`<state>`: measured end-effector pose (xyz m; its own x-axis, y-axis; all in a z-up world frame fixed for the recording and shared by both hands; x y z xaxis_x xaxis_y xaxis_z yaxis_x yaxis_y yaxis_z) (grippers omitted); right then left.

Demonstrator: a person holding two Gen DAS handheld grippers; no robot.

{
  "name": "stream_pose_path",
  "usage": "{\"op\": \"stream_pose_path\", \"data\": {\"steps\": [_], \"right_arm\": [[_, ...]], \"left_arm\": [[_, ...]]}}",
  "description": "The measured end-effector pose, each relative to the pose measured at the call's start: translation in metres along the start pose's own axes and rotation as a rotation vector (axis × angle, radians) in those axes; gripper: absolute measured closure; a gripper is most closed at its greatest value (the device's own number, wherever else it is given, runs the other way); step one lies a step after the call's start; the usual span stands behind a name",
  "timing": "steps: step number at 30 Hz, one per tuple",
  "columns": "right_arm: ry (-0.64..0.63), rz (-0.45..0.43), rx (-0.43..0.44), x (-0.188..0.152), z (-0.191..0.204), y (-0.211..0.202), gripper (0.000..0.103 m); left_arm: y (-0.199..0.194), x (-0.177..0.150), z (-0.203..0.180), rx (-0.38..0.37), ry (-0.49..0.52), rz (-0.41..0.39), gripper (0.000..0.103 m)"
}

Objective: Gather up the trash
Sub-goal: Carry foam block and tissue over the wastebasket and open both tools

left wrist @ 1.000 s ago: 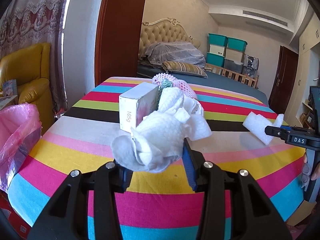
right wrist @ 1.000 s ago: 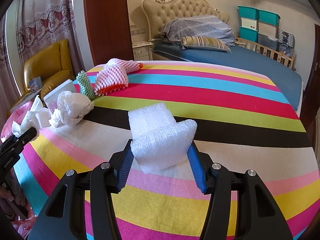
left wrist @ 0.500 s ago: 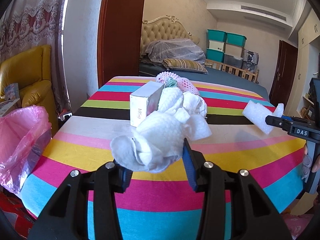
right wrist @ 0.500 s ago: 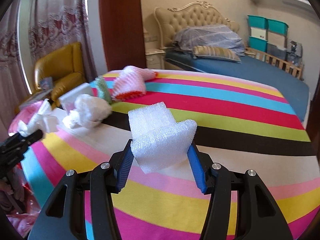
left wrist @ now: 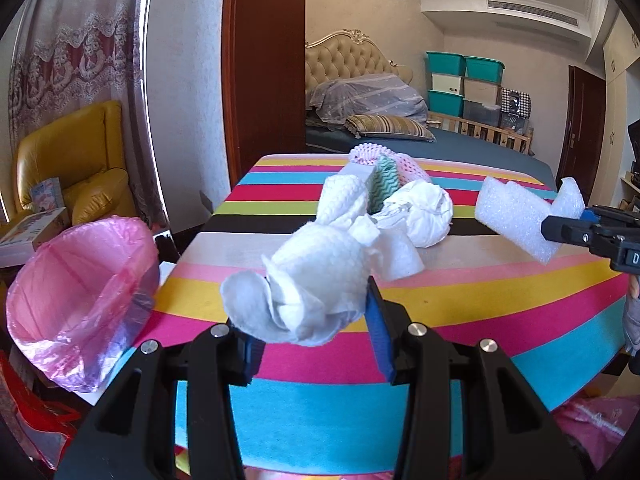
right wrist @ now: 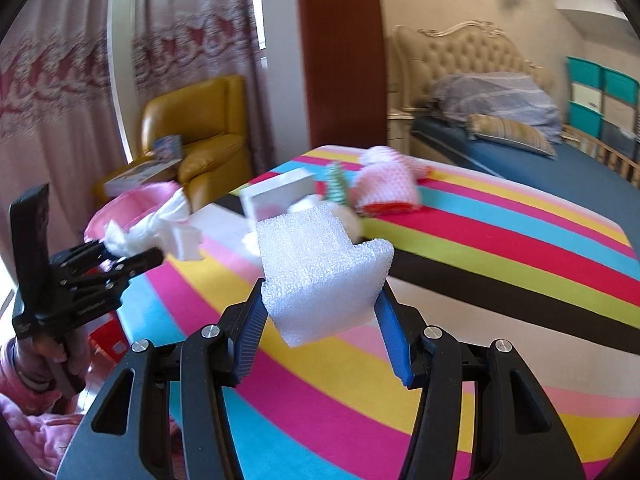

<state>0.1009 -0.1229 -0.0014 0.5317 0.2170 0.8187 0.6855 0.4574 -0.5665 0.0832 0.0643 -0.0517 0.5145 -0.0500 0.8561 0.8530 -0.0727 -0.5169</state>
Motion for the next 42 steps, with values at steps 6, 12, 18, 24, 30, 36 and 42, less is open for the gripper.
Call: {"op": "stream_pose_path", "data": {"steps": [6,12,18,24,30,36,42], "right_arm": [[-0.09,0.027,0.081,0.001,0.039,0.01,0.052],[-0.167,0.077,0.165,0.003,0.08,0.026,0.052],[-0.252,0.094,0.229,0.019,0.121,0.043,0.052],[-0.335,0.097,0.276,0.038,0.163,0.061,0.052],[-0.393,0.104,0.321,0.058,0.201,0.082,0.052],[-0.398,0.122,0.351,0.082,0.236,0.112,0.051],[-0.415,0.112,0.343,0.11,0.272,0.147,0.051]], "left_arm": [[-0.012,-0.003,0.029,0.046,-0.041,-0.01,0.06],[-0.025,-0.001,0.067,0.114,-0.108,-0.034,0.06],[-0.042,0.0,0.111,0.201,-0.166,-0.058,0.059],[-0.056,-0.008,0.154,0.265,-0.231,-0.066,0.059],[-0.07,-0.016,0.193,0.323,-0.293,-0.065,0.059],[-0.07,-0.012,0.236,0.38,-0.324,-0.044,0.058],[-0.057,-0.009,0.272,0.399,-0.347,-0.009,0.058]]}}
Point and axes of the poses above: each gripper's, at about its wrist camera, not at the fingertips, and y roughly the way its jaws point, z to its left, x to its top, the point moved 3 cm from there along y, roughly the way its jaws point, and after that the axes turned 1 degree about z, right-handed, at the moved point
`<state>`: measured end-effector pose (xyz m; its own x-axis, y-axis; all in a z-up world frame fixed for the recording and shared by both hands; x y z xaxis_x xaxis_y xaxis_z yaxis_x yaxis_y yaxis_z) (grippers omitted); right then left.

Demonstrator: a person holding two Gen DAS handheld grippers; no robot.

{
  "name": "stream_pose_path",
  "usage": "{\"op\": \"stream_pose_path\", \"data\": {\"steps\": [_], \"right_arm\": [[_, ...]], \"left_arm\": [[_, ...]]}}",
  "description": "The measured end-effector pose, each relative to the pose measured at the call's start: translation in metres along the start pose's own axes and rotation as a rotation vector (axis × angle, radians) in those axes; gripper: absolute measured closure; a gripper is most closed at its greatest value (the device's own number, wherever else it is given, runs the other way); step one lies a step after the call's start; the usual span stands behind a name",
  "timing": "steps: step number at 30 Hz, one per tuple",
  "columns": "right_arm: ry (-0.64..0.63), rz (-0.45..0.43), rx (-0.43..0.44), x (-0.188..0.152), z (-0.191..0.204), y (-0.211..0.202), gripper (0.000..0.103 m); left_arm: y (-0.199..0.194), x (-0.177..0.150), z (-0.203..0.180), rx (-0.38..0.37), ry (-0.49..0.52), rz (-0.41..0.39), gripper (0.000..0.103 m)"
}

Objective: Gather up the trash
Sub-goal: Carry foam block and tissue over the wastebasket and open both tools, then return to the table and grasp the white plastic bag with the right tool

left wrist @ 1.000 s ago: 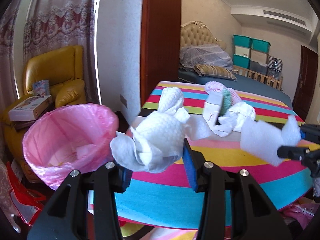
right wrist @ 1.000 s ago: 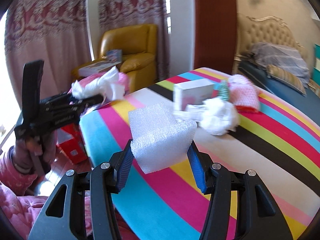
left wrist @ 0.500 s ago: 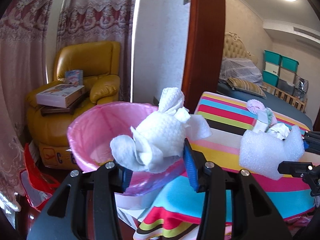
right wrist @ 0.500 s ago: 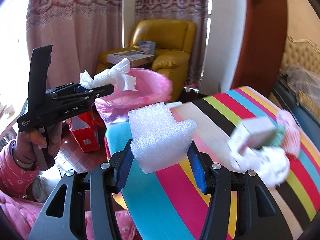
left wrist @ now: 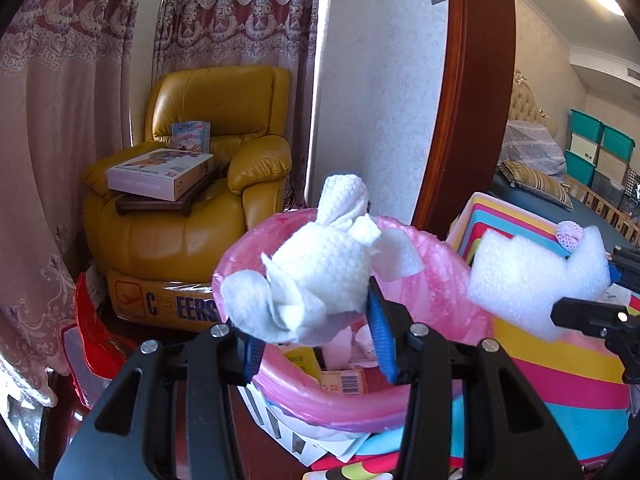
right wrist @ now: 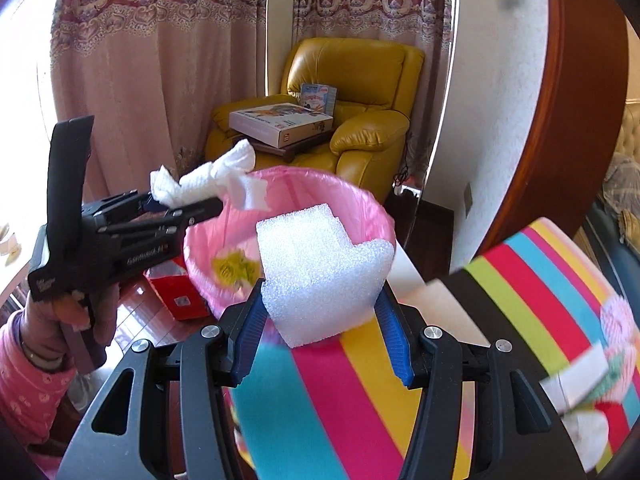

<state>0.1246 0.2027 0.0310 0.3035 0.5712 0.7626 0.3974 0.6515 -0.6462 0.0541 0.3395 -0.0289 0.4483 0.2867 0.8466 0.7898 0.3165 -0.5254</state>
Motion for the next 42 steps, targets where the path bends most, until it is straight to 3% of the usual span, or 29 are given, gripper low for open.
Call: {"op": "stream_pose_path", "data": {"steps": [4,5,6,8,14,20,24,34,38,42], "right_arm": [[-0.001,-0.001,-0.014,0.017,0.003,0.024,0.05],[-0.004,-0.01,-0.013,0.02,0.003,0.029,0.047],[0.0,-0.02,-0.001,0.024,0.003,0.032,0.038],[0.022,-0.045,0.008,0.025,0.0,0.031,0.031],[0.063,-0.094,-0.004,0.008,-0.015,-0.001,0.031],[0.061,-0.096,-0.07,-0.036,-0.028,-0.045,0.031],[0.099,-0.099,-0.119,-0.067,-0.046,-0.071,0.029],[0.292,-0.083,-0.264,-0.146,-0.119,-0.122,0.027],[0.382,-0.073,-0.33,-0.167,-0.149,-0.132,0.025],[0.467,-0.06,-0.37,-0.181,-0.178,-0.138,0.024]], "left_arm": [[0.019,0.005,0.008,-0.003,-0.004,0.02,0.058],[0.023,0.007,0.01,0.001,-0.005,0.02,0.054],[0.026,0.008,0.013,0.007,-0.006,0.02,0.048],[0.028,0.009,0.017,0.039,-0.02,0.016,0.024],[0.01,0.001,0.02,0.083,-0.044,-0.013,0.011],[-0.006,-0.011,-0.011,0.048,0.012,-0.032,0.007],[-0.015,-0.011,-0.056,-0.044,0.072,-0.048,0.006],[-0.007,-0.034,-0.176,-0.252,0.211,0.005,0.005],[-0.001,-0.044,-0.216,-0.296,0.275,0.019,0.005],[0.011,-0.049,-0.239,-0.315,0.266,0.034,0.005]]}}
Point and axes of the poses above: each gripper's, at about its wrist camera, not at the fingertips, and y roughly the way its jaws point, z to its left, x to its top, the point moved 3 cm from there along y, roughly the way its jaws point, and after that the axes turned 1 degree about z, right-handed, at the moved point
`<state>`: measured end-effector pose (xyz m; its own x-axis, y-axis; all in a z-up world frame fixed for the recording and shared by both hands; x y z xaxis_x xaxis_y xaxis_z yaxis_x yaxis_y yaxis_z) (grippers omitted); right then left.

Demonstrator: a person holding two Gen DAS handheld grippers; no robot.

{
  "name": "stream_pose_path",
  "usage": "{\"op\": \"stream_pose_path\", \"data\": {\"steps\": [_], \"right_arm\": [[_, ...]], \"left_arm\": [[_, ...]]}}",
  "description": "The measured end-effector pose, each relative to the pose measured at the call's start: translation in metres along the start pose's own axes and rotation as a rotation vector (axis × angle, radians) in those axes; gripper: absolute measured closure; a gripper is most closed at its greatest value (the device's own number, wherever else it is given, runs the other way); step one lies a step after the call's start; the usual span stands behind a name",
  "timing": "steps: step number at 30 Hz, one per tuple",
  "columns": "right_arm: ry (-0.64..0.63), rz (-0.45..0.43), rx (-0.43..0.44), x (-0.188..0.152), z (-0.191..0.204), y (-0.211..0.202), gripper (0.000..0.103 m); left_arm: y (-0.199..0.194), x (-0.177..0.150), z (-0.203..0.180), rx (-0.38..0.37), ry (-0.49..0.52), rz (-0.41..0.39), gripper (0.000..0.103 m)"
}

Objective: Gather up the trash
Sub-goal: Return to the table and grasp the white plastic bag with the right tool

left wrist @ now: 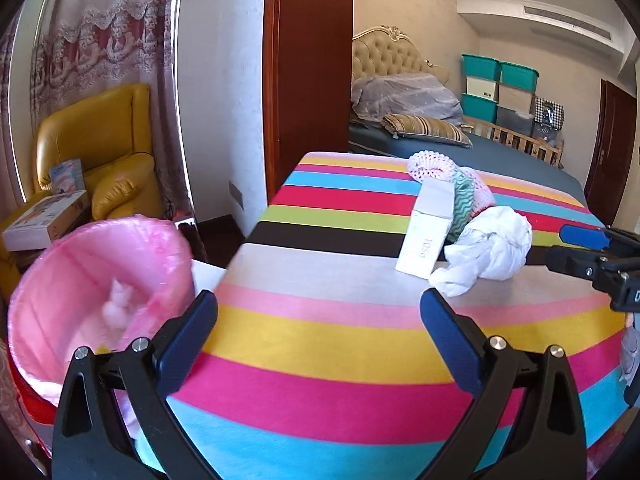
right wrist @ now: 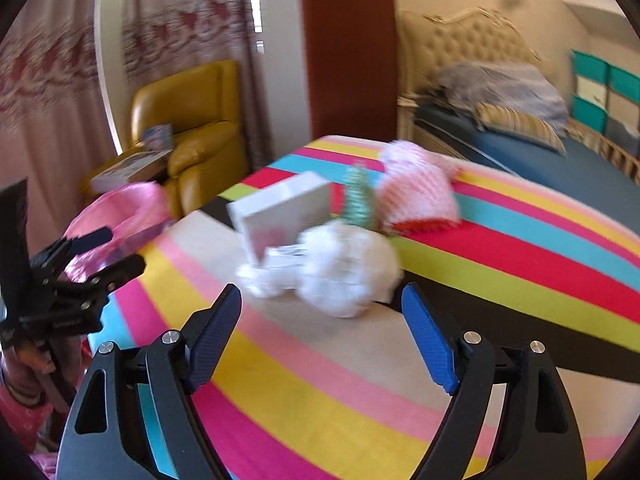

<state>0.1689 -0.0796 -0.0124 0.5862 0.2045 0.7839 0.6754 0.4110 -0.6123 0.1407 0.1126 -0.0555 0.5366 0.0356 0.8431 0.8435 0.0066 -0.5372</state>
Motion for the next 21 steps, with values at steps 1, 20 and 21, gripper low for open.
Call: {"op": "stream_pose_path", "data": {"steps": [1,20,21], "right_arm": [[0.016,0.002,-0.011,0.001,-0.008,0.002,0.024],[0.019,0.106,-0.028,0.018,-0.01,0.068,0.024],[0.018,0.108,-0.028,0.018,-0.009,0.07,0.024]], "left_arm": [[0.004,0.0,-0.003,-0.002,-0.005,0.004,0.005],[0.039,-0.008,0.0,-0.037,-0.051,0.118,0.005],[0.039,-0.008,-0.001,-0.034,-0.046,0.116,0.005]]}}
Point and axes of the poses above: each gripper's, at about its wrist camera, not at the fingertips, and y roughly the way its jaws point, z to its left, x to its top, the point moved 3 cm from there along y, roughly the way its jaws point, and after that the axes turned 1 degree about z, right-handed, at the moved point
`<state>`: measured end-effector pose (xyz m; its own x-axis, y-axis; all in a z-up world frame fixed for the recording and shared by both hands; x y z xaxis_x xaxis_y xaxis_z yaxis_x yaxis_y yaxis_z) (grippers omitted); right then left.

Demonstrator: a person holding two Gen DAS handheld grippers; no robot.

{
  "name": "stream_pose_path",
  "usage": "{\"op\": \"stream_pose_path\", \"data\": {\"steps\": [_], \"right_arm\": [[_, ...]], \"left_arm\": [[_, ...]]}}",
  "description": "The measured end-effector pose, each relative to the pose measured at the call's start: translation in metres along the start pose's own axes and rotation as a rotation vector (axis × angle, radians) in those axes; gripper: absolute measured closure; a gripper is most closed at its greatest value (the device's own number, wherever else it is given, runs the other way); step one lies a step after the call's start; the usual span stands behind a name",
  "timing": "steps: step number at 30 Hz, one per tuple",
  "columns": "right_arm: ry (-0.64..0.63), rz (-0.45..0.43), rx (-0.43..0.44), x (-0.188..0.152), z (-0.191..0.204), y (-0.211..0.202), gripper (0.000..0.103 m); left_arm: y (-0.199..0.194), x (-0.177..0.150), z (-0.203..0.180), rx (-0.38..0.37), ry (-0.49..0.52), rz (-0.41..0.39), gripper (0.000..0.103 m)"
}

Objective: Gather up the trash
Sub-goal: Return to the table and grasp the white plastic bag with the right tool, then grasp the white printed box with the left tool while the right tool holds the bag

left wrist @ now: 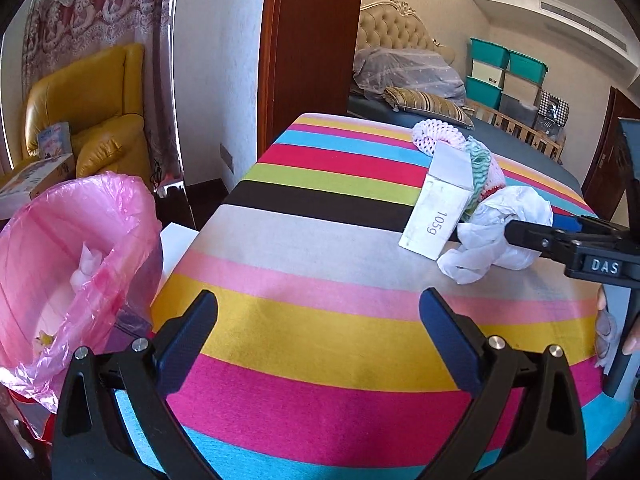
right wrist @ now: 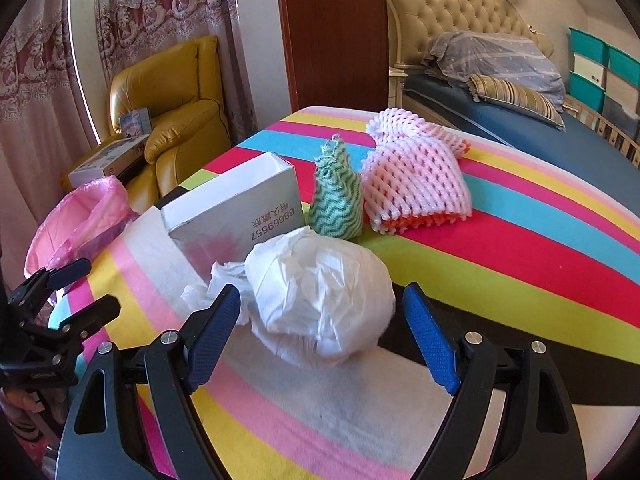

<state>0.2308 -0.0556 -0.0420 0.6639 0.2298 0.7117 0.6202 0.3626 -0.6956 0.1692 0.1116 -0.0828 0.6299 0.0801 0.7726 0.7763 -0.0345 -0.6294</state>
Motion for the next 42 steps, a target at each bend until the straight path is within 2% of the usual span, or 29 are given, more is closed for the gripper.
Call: {"op": "stream_pose_path", "data": {"steps": [1,2,3,5,9,18,23,29,35,42], "right_arm": [[-0.002,0.001,0.002,0.001,0.001,0.002,0.024],[-0.008,-0.002,0.008,0.001,0.002,0.003,0.031],[-0.02,-0.008,0.019,0.001,0.004,0.002,0.045],[-0.037,-0.006,0.023,-0.002,0.005,0.0,0.055],[-0.039,-0.058,0.041,-0.01,-0.001,-0.019,0.065],[0.002,-0.12,0.005,-0.035,-0.033,-0.058,0.066],[0.032,-0.129,-0.032,-0.044,-0.05,-0.07,0.066],[0.082,-0.13,-0.091,-0.053,-0.067,-0.079,0.066],[0.127,-0.133,-0.107,-0.057,-0.077,-0.082,0.066],[0.099,-0.132,-0.128,-0.056,-0.071,-0.079,0.066]], "left_arm": [[0.0,0.001,-0.001,0.001,0.005,0.001,0.005],[0.0,0.0,-0.001,0.002,0.01,0.002,0.005],[0.0,0.0,-0.002,0.0,0.014,0.004,0.005],[0.0,0.0,-0.001,-0.007,0.011,0.008,0.005],[0.002,0.001,0.002,-0.019,0.004,0.025,0.005],[0.004,0.001,0.001,-0.016,0.008,0.046,0.005],[0.0,0.003,-0.006,0.013,0.037,0.039,0.005],[-0.009,0.019,-0.04,-0.044,0.119,0.029,0.005],[0.012,0.036,-0.073,-0.035,0.199,0.05,0.005],[0.042,0.052,-0.09,-0.005,0.203,0.067,0.005]]}}
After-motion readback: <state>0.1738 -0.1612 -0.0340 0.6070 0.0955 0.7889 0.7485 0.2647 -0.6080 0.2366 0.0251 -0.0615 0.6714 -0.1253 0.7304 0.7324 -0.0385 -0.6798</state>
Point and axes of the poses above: each gripper's, at about its wrist camera, not at the fingertips, and y roughly the way its jaws point, z to its left, x to its top, the point moved 3 cm from there along y, roughly the way its jaws point, and after that the axes turned 1 degree about z, right-handed, at the moved point
